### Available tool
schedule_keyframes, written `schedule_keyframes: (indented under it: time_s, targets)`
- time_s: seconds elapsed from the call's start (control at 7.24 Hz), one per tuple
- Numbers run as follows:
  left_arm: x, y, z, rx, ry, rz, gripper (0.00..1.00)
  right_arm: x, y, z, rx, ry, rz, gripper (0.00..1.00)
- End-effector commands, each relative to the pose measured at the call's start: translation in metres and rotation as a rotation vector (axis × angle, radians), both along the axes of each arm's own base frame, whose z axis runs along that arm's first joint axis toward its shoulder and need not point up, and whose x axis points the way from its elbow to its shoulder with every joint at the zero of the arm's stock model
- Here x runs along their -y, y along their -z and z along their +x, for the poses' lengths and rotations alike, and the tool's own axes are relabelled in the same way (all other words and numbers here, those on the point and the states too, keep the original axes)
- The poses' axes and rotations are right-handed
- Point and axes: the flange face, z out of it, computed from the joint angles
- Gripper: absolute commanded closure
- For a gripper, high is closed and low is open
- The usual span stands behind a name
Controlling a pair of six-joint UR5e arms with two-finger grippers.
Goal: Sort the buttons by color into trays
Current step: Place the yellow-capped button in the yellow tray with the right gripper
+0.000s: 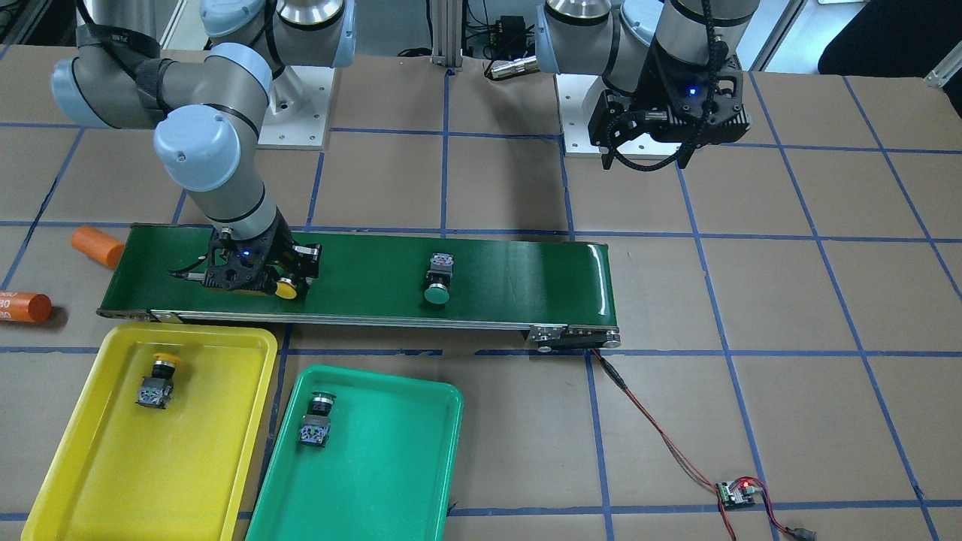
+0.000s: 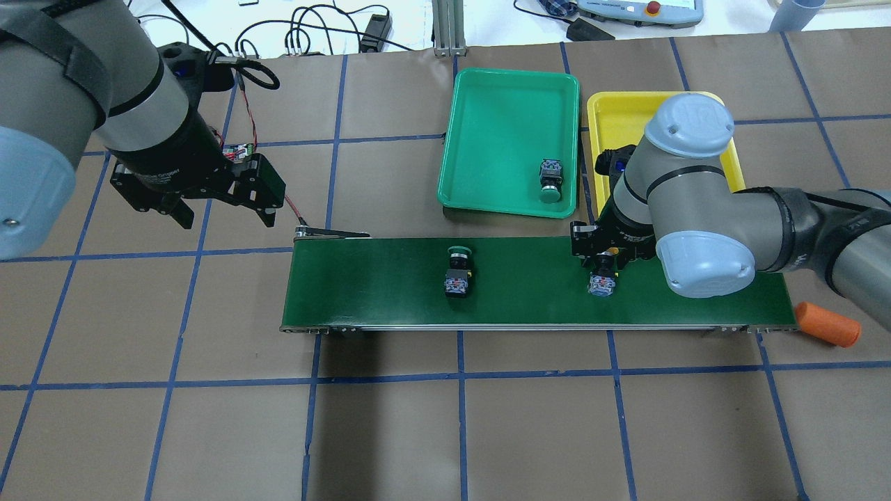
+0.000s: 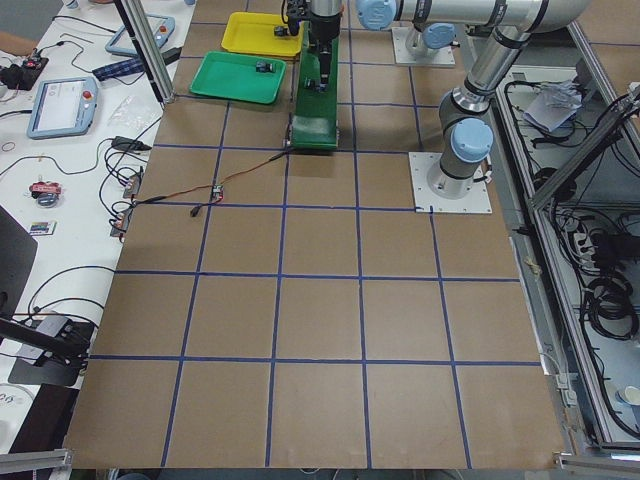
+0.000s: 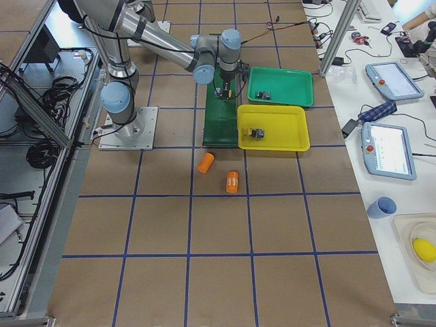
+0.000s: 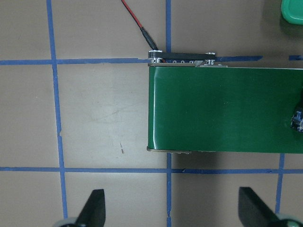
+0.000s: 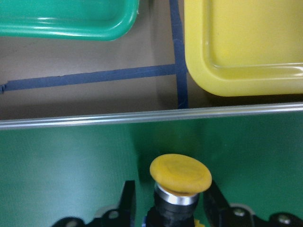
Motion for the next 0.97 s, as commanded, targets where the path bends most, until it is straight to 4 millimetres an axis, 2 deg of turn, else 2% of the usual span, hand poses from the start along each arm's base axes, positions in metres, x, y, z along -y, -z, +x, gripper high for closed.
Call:
schedule_keyframes:
  time_s: [0.0,0.14,0.28,0.69,0.83]
  targets:
    - [-0.001,0.000,0.001,-0.001,-0.002,0.004,0.00,0.017,-0.012,-0.002,-0.023,-0.002,-0.023,0.65]
    - [0.000,0.000,0.002,-0.001,-0.005,0.002,0.00,0.030,-0.012,-0.007,-0.066,-0.005,-0.024,0.65]
    - [0.000,-0.001,0.002,-0.001,-0.004,0.002,0.00,0.057,-0.020,-0.013,-0.091,-0.017,-0.049,0.63]
    - [0.000,-0.001,0.000,-0.004,-0.001,-0.001,0.00,0.168,-0.042,-0.037,-0.106,-0.092,0.014,0.63]
    - [0.000,-0.001,0.001,-0.006,-0.002,-0.001,0.00,0.193,-0.039,-0.062,-0.109,-0.137,0.006,0.59]
